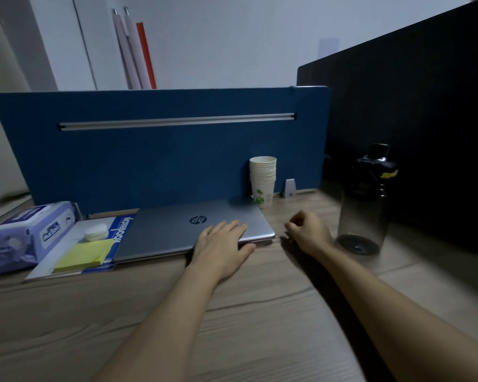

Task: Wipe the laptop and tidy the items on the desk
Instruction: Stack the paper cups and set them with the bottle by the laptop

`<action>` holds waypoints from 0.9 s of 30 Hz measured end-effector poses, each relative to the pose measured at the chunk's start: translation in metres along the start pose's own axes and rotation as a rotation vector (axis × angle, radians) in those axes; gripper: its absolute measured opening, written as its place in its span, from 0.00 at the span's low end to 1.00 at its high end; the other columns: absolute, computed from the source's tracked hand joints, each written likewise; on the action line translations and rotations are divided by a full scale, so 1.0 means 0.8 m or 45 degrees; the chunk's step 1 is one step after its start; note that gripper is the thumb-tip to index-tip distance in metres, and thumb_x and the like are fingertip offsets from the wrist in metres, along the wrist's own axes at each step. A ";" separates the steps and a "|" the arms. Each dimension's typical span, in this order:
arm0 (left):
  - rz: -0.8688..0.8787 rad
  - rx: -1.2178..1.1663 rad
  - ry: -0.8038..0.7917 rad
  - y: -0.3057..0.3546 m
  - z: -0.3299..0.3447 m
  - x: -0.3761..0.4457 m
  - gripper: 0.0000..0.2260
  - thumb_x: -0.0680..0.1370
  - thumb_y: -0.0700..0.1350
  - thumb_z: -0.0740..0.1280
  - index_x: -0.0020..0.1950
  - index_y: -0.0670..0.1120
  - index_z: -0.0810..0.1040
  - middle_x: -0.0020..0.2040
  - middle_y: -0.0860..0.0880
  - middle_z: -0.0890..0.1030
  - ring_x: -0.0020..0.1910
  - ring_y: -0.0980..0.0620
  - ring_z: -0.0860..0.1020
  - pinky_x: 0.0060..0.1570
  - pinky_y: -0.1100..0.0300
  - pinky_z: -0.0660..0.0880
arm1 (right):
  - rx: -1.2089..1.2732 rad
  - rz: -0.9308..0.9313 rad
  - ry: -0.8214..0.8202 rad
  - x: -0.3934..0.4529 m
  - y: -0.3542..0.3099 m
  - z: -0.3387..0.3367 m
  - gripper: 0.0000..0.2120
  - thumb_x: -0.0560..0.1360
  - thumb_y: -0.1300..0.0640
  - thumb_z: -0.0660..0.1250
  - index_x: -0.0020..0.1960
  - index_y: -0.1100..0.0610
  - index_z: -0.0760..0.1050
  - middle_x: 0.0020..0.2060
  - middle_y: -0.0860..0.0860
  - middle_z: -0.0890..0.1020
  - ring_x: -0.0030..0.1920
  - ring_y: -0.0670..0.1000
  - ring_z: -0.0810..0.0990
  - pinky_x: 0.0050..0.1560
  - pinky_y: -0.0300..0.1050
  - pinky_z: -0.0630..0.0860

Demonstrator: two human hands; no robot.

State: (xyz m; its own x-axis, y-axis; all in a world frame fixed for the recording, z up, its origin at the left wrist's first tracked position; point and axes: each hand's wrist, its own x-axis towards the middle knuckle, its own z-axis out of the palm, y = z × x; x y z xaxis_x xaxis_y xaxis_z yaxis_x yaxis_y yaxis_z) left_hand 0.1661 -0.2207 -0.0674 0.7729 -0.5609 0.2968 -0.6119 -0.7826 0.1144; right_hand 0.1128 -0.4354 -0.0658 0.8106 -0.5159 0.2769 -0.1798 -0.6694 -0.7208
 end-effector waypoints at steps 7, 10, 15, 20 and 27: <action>-0.027 -0.032 0.019 -0.012 -0.011 -0.049 0.28 0.78 0.64 0.57 0.77 0.57 0.62 0.78 0.55 0.62 0.77 0.54 0.59 0.75 0.51 0.53 | 0.071 0.043 0.075 -0.084 0.017 -0.057 0.04 0.77 0.52 0.67 0.45 0.51 0.76 0.38 0.49 0.82 0.37 0.44 0.80 0.37 0.39 0.74; -0.061 -0.038 0.026 -0.025 -0.020 -0.063 0.27 0.79 0.63 0.58 0.77 0.57 0.62 0.78 0.56 0.62 0.77 0.55 0.59 0.75 0.51 0.52 | 0.133 0.106 0.206 -0.105 0.033 -0.079 0.04 0.77 0.54 0.67 0.45 0.54 0.77 0.36 0.50 0.82 0.31 0.41 0.78 0.30 0.35 0.71; -0.093 -0.063 0.038 -0.043 -0.026 -0.078 0.26 0.79 0.62 0.58 0.76 0.58 0.62 0.78 0.57 0.62 0.77 0.55 0.58 0.75 0.50 0.52 | 0.196 0.269 0.445 -0.116 0.059 -0.112 0.19 0.73 0.48 0.71 0.57 0.58 0.72 0.54 0.56 0.76 0.45 0.50 0.75 0.41 0.42 0.71; -0.125 -0.040 0.059 -0.082 -0.034 -0.089 0.25 0.79 0.61 0.59 0.76 0.60 0.63 0.78 0.56 0.63 0.77 0.54 0.59 0.75 0.49 0.53 | 0.169 0.270 0.404 -0.102 0.065 -0.111 0.45 0.66 0.42 0.77 0.73 0.57 0.58 0.66 0.57 0.66 0.60 0.57 0.70 0.61 0.54 0.70; -0.168 0.000 0.056 -0.118 -0.039 -0.091 0.27 0.78 0.65 0.57 0.76 0.60 0.62 0.78 0.55 0.63 0.77 0.52 0.60 0.74 0.47 0.55 | 0.091 0.218 0.353 -0.062 0.071 -0.102 0.35 0.71 0.44 0.73 0.70 0.59 0.65 0.63 0.59 0.75 0.60 0.59 0.75 0.59 0.54 0.74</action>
State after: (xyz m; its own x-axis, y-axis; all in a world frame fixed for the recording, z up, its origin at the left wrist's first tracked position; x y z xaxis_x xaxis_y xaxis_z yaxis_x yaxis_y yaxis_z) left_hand 0.1624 -0.0974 -0.0704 0.8383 -0.4410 0.3206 -0.5056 -0.8488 0.1547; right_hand 0.0173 -0.4913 -0.0683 0.5876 -0.7503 0.3030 -0.2531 -0.5261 -0.8119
